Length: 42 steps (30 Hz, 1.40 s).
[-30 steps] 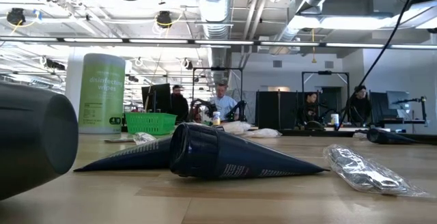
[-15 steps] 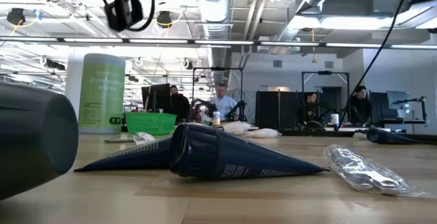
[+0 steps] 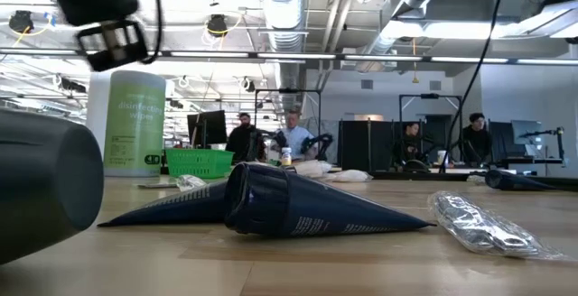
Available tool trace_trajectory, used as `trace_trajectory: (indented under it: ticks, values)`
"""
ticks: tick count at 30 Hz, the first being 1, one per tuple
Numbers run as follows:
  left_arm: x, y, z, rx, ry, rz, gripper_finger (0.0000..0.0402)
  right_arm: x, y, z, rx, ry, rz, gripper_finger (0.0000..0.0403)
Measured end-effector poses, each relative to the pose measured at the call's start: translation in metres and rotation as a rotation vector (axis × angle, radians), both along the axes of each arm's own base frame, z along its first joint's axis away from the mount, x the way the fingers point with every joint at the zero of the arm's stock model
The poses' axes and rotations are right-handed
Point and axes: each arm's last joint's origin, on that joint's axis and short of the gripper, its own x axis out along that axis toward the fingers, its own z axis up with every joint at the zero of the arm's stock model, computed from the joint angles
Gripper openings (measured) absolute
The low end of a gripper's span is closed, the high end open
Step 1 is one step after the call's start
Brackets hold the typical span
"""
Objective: Pick & Place Travel size toiletries
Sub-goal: Put the top deodorant into the bottom green bin
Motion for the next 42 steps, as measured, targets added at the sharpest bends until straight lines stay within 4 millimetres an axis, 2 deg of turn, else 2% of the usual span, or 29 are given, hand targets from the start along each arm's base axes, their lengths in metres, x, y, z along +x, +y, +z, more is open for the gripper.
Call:
trace_trajectory:
  ticks: [5, 9, 13, 16, 29, 42]
  values:
    - [-0.006, -0.026, -0.02, 0.018, 0.084, -0.084, 0.0, 0.011, 0.025, -0.023, -0.015, -0.01, -0.004, 0.0001]
    - [-0.003, -0.048, -0.019, 0.071, 0.137, -0.148, 0.0, 0.02, 0.038, -0.035, 0.008, -0.034, -0.006, 0.0001]
    - [0.001, -0.067, -0.017, 0.15, 0.199, -0.232, 0.0, 0.022, 0.039, -0.037, 0.008, -0.048, -0.02, 0.0]
    - [0.007, -0.077, -0.019, 0.143, 0.209, -0.277, 0.0, 0.023, 0.038, -0.037, 0.005, -0.055, -0.026, 0.0]
    - [0.02, -0.075, -0.053, 0.169, 0.303, -0.323, 0.0, 0.026, 0.034, -0.032, 0.017, -0.086, -0.036, 0.0]
    - [0.038, -0.05, -0.054, 0.258, 0.262, -0.155, 0.0001, 0.026, 0.03, -0.034, -0.016, -0.07, -0.061, 0.0]
